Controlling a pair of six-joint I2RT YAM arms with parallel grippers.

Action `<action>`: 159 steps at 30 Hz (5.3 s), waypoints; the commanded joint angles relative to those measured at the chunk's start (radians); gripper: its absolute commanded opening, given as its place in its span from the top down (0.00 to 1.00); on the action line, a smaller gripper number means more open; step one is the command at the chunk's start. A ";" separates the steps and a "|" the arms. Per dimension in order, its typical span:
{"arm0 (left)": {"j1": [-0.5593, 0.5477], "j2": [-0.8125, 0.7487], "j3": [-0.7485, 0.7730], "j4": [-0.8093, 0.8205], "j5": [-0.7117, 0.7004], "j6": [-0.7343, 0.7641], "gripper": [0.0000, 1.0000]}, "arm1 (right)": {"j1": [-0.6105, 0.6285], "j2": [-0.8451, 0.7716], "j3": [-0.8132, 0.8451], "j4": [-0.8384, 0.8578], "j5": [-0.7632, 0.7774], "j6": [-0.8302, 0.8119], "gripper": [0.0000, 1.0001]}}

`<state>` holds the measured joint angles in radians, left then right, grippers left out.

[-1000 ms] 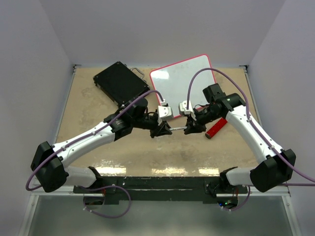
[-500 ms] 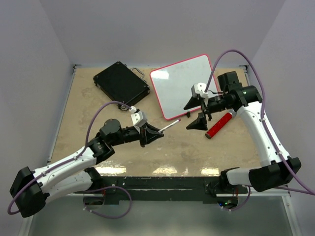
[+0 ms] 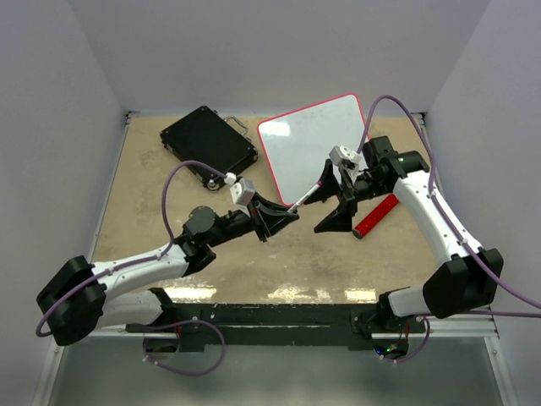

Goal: Write a sentence on the whiteboard
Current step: Pass from the left arm to the right, then open the pen cap from the whiteboard marker, then place the pen cap at the center of the board.

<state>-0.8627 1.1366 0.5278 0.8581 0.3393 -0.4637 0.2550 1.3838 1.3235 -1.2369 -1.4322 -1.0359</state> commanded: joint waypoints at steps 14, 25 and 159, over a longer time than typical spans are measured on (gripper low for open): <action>-0.082 0.155 0.109 0.183 -0.034 0.002 1.00 | -0.003 0.008 0.020 0.146 -0.165 0.230 0.37; -0.082 0.160 0.107 0.165 -0.039 0.022 1.00 | -0.002 -0.025 -0.004 0.243 -0.166 0.342 0.50; 0.068 0.169 -0.171 -0.355 -0.220 -0.101 1.00 | -0.324 -0.331 -0.355 0.833 0.270 0.657 1.00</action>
<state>-0.7921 1.2392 0.2947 0.5106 0.2184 -0.5430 -0.0162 1.0790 1.0019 -0.4995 -1.1835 -0.3649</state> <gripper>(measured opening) 0.192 0.141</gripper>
